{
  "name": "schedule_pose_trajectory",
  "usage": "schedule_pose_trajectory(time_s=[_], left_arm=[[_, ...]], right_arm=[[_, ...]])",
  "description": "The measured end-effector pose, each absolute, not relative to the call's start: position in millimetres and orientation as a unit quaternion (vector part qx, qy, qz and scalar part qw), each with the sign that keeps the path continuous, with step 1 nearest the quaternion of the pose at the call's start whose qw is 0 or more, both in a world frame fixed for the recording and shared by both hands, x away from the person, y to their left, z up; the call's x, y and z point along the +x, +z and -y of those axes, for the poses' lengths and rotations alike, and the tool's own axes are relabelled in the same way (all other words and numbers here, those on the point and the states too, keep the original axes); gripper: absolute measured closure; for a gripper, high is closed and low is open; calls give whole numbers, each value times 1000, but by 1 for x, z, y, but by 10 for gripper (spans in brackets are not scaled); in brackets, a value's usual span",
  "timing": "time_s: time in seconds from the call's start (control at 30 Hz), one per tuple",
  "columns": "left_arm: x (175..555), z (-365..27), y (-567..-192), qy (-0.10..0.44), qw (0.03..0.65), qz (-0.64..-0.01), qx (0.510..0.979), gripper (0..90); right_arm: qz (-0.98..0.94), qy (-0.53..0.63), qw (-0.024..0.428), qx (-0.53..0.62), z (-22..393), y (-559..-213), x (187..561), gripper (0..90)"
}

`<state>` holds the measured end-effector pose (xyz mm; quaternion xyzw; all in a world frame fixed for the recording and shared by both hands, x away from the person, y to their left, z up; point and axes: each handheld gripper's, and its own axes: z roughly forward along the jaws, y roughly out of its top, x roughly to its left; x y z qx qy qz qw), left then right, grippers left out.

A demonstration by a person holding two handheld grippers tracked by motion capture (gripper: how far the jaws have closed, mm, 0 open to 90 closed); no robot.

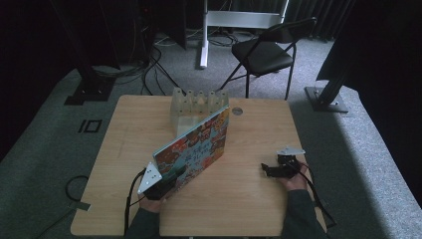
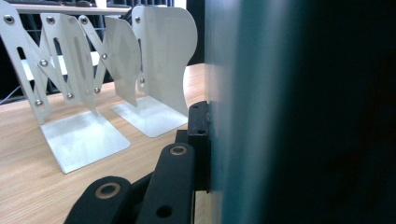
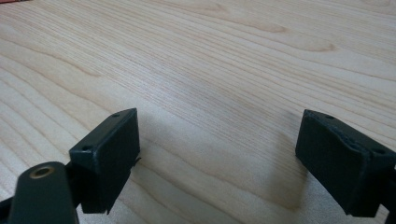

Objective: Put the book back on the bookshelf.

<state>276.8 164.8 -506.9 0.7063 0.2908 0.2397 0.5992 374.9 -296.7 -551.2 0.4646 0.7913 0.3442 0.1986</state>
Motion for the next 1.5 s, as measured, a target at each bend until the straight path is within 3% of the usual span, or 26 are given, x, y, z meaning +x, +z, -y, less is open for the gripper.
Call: schedule_pose_trajectory(time_s=[1.5], left_arm=[[277, -194, -501, 246, 599, -331, 686, 811]], right_arm=[[-792, 344, 199, 464, 297, -551, 375, 134]])
